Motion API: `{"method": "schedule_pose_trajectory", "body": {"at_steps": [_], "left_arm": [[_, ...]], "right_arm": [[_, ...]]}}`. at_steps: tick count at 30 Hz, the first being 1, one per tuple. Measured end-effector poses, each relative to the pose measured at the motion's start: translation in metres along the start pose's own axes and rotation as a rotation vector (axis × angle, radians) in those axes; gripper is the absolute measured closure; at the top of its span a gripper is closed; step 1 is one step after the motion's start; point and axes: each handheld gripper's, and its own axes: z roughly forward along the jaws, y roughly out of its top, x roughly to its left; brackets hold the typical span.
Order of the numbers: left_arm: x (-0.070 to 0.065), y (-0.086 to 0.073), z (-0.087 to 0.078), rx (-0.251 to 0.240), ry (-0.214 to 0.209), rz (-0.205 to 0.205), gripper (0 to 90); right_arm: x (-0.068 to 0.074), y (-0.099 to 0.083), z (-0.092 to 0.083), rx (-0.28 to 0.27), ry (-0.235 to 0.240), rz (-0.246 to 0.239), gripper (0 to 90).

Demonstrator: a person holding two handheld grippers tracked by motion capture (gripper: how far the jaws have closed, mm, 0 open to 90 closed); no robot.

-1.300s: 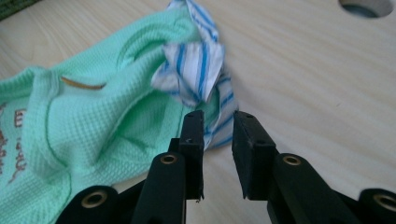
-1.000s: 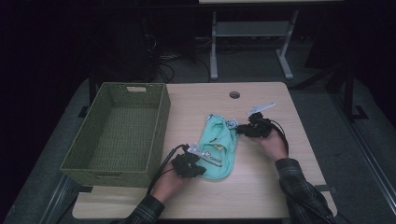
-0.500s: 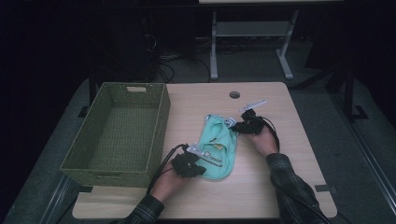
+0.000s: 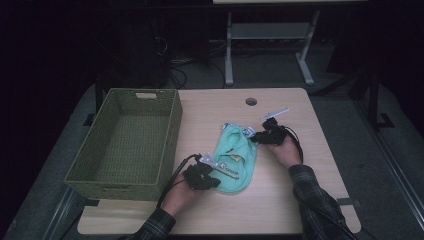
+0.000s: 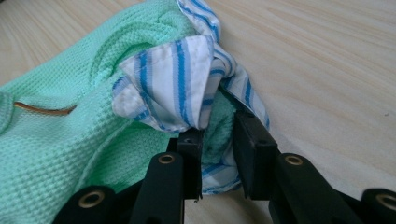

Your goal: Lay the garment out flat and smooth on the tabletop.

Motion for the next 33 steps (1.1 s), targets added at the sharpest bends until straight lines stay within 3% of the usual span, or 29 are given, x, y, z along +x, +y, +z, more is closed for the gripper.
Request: {"method": "schedule_pose_trajectory", "body": {"at_steps": [2,3,5,8,10,20,23,25,27,30,33], "left_arm": [[-0.001,0.0,0.0,-0.004,0.001,-0.004,89.7],[-0.001,0.0,0.0,-0.005,0.002,-0.005,89.7],[-0.001,0.0,0.0,-0.004,0.003,-0.004,89.7],[-0.001,0.0,0.0,0.001,0.005,0.001,89.7],[-0.001,0.0,0.0,0.006,0.004,0.002,89.7],[-0.001,0.001,-0.001,0.009,0.013,0.011,89.7],[-0.001,0.0,0.0,0.0,0.005,-0.002,88.8],[-0.001,0.002,0.0,0.003,-0.009,-0.01,83.3],[-0.002,0.004,-0.001,-0.002,0.008,-0.004,78.9],[-0.002,0.01,-0.005,-0.056,0.015,-0.007,78.0],[0.002,0.02,-0.01,-0.061,0.048,0.01,75.7]], "right_arm": [[0.0,-0.001,0.0,-0.006,0.002,0.002,74.2],[0.0,-0.001,-0.001,0.0,0.009,0.005,80.0],[0.004,0.0,-0.001,0.013,0.0,-0.029,85.2],[0.01,0.003,-0.003,0.023,-0.039,-0.077,86.2],[0.009,0.005,-0.007,0.02,-0.042,-0.084,86.2],[-0.008,0.012,-0.024,0.046,-0.119,-0.122,86.3],[-0.01,0.008,-0.025,0.021,-0.086,-0.093,82.2],[-0.008,0.006,-0.028,-0.003,-0.077,-0.081,80.1],[-0.007,0.003,-0.032,-0.014,-0.065,-0.068,77.0],[-0.005,-0.003,-0.04,-0.036,-0.056,-0.065,76.0],[-0.001,-0.01,-0.049,-0.065,-0.034,-0.055,75.0]]}}
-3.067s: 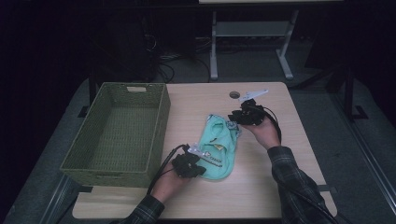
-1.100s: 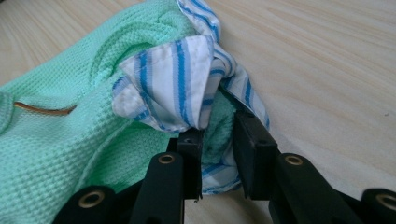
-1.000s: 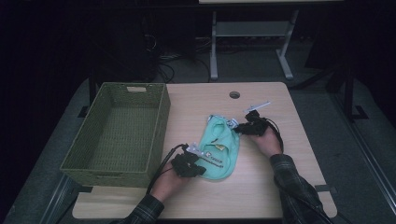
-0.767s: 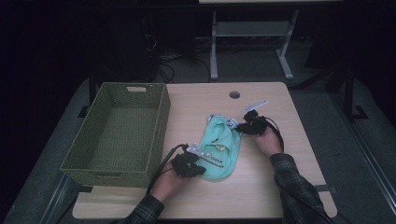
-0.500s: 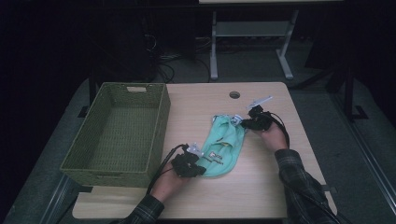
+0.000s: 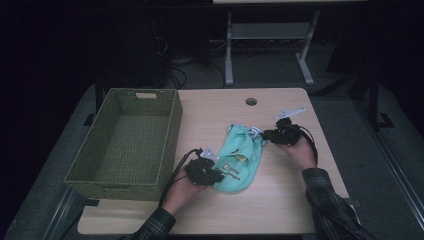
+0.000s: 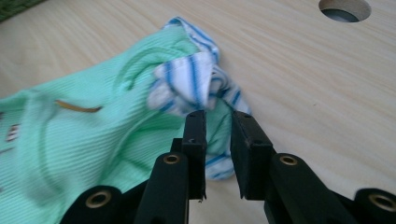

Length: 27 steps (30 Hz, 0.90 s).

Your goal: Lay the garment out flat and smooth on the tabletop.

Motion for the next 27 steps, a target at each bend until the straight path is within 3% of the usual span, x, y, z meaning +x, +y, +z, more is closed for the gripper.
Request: {"method": "schedule_pose_trajectory", "body": {"at_steps": [6,10,15,18,20,24,27], "left_arm": [[0.016,0.023,0.005,-0.019,0.085,0.007,72.9],[0.028,0.035,0.018,0.001,0.13,0.01,69.4],[0.033,0.04,0.036,0.028,0.152,0.042,67.3],[0.033,0.041,0.041,0.034,0.152,0.064,75.1],[0.034,0.041,0.042,0.031,0.145,0.068,85.6],[0.036,0.04,0.04,0.015,0.143,0.064,87.4],[0.035,0.04,0.039,0.004,0.149,0.066,87.3]], "right_arm": [[0.009,-0.01,-0.011,-0.011,0.019,-0.007,72.7],[0.016,-0.015,-0.015,-0.004,0.034,-0.003,71.4],[0.027,-0.024,-0.018,-0.006,0.064,-0.009,71.2],[0.035,-0.031,-0.015,-0.007,0.082,-0.02,71.8],[0.041,-0.036,-0.013,0.002,0.091,-0.018,72.6],[0.054,-0.043,-0.009,0.01,0.116,-0.017,79.1],[0.065,-0.045,-0.003,0.046,0.13,-0.035,83.5]]}}
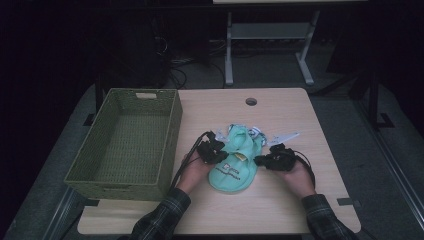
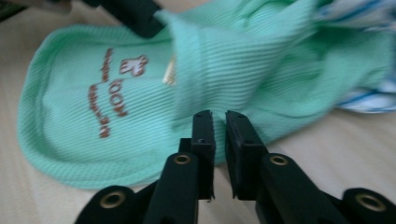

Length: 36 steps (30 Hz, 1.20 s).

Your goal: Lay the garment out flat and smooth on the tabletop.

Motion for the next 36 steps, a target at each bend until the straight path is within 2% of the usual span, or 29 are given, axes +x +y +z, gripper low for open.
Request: {"method": "schedule_pose_trajectory", "body": {"at_steps": [7,8,13,17,22,25,28,30,31,33,36], "left_arm": [[0.003,-0.002,-0.007,-0.003,0.059,0.023,87.1],[0.003,-0.003,-0.008,-0.005,0.063,0.013,87.1],[0.005,-0.007,-0.013,0.02,0.094,0.016,87.2],[-0.003,-0.012,-0.017,0.035,0.07,0.015,87.0],[-0.02,-0.023,-0.019,0.083,-0.022,0.005,85.8],[-0.024,-0.025,-0.025,0.066,-0.047,-0.002,77.5],[-0.018,-0.024,-0.035,0.0,-0.068,-0.034,71.1],[-0.012,-0.023,-0.036,-0.031,-0.067,-0.047,73.3],[-0.008,-0.022,-0.032,-0.044,-0.051,-0.057,77.2],[-0.002,-0.021,-0.025,-0.034,-0.044,-0.068,84.5],[0.002,-0.021,-0.017,-0.016,-0.041,-0.074,88.3]], "right_arm": [[0.008,-0.003,0.007,0.058,-0.009,-0.045,89.6],[0.008,-0.003,0.007,0.063,-0.008,-0.047,89.7],[0.004,-0.005,0.001,0.079,-0.047,-0.065,89.8],[-0.003,-0.009,-0.006,0.086,-0.064,-0.065,89.8],[-0.01,-0.014,-0.013,0.089,-0.066,-0.057,89.8],[-0.011,-0.015,-0.014,0.086,-0.066,-0.061,89.8],[-0.01,-0.015,-0.014,0.089,-0.07,-0.063,89.8],[-0.01,-0.015,-0.014,0.089,-0.071,-0.067,89.8],[-0.01,-0.015,-0.014,0.089,-0.069,-0.065,89.8],[-0.01,-0.015,-0.013,0.088,-0.065,-0.06,89.8],[-0.01,-0.015,-0.014,0.088,-0.067,-0.06,89.8]]}}
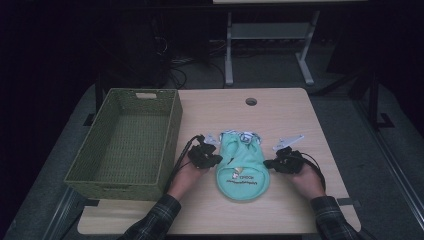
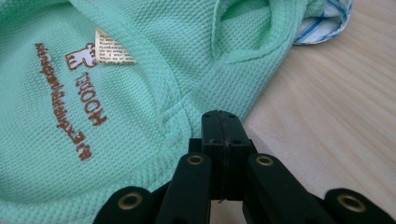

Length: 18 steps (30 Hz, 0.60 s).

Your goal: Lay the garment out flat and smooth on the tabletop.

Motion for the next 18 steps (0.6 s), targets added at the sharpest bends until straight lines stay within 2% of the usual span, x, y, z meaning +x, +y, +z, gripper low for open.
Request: {"method": "schedule_pose_trajectory", "body": {"at_steps": [2,6,13,18], "left_arm": [[0.001,-0.001,0.005,0.018,-0.01,-0.001,88.9],[-0.008,-0.004,0.01,0.045,-0.026,0.016,89.4],[-0.022,-0.009,0.005,0.062,-0.06,0.049,89.4],[-0.029,-0.015,0.001,0.071,-0.083,0.053,89.4]], "right_arm": [[0.001,-0.001,0.0,-0.002,0.002,0.005,89.8],[0.003,-0.002,-0.002,0.002,0.01,0.004,89.8],[0.012,-0.009,-0.008,0.012,0.012,-0.022,89.8],[0.021,-0.018,-0.014,0.02,0.029,-0.018,89.8]]}}
